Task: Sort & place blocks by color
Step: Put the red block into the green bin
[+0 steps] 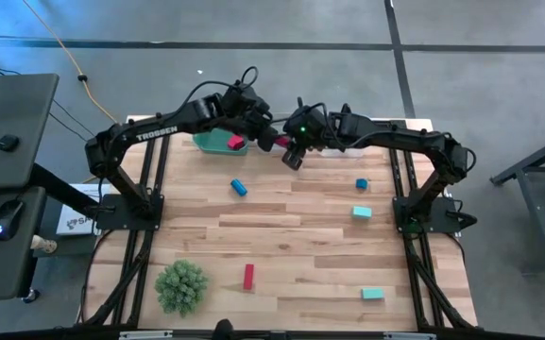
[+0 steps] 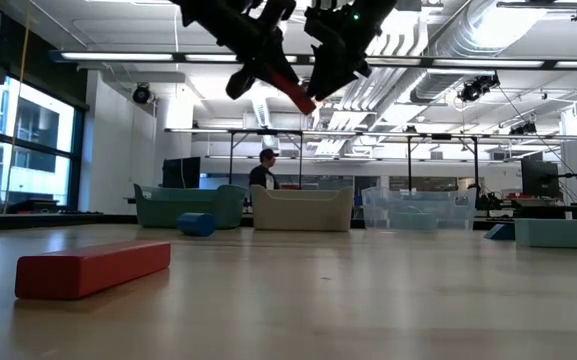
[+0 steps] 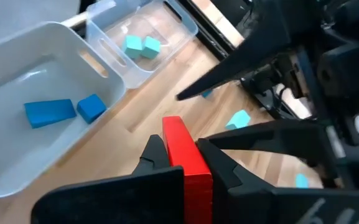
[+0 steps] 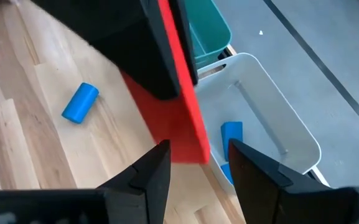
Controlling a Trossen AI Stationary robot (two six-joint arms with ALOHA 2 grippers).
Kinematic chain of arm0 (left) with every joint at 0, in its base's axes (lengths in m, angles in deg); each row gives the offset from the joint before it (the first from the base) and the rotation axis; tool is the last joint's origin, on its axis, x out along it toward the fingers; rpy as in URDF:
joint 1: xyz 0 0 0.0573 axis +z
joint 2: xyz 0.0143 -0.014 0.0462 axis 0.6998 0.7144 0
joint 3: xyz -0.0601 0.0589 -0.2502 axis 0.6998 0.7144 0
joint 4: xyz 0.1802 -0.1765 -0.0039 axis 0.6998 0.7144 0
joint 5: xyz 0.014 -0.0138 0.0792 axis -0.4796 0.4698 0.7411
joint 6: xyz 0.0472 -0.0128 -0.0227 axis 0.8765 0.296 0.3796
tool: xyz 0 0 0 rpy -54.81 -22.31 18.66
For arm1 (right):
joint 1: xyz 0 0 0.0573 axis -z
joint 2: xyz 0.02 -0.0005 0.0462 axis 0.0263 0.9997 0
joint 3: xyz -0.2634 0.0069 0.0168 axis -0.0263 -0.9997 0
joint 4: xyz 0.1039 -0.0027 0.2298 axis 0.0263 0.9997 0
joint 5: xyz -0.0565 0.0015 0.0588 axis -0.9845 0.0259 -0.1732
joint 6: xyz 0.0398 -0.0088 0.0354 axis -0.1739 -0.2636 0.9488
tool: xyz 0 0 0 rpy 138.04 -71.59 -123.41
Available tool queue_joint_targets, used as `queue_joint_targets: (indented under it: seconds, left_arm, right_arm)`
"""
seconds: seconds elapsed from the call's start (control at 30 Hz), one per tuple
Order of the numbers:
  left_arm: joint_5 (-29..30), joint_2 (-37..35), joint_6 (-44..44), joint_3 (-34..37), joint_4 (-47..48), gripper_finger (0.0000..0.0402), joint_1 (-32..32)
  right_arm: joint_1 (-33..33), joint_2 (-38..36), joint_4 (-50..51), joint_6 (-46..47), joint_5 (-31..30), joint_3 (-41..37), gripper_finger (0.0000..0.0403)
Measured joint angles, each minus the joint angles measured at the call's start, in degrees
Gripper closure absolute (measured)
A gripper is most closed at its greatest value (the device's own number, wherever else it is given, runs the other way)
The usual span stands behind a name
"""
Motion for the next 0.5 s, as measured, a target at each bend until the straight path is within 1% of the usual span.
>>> queue_joint_targets:
  seconds: [0.1,0.23,0.37,0.5]
  left_arm:
    - [0.53,-0.02,0.95,0.0,0.76,0.0401,0.95]
    - [1.27,-0.01,2.69,0.0,2.36,0.0401,2.39]
    - [5.07,-0.02,5.58,0.0,6.51,0.0401,4.36]
    - [10.06,-0.02,7.75,0.0,10.65,0.0401,6.61]
  right_arm:
    - [0.01,0.0,-0.03,0.19,-0.1,0.0,0.0255]
    - [-0.04,0.0,-0.04,1.88,-2.84,0.0,0.0255]
    - [-0.04,0.0,-0.07,2.12,-2.86,0.0,0.0255]
    - [-0.04,0.0,-0.11,2.14,-2.73,0.0,0.0255]
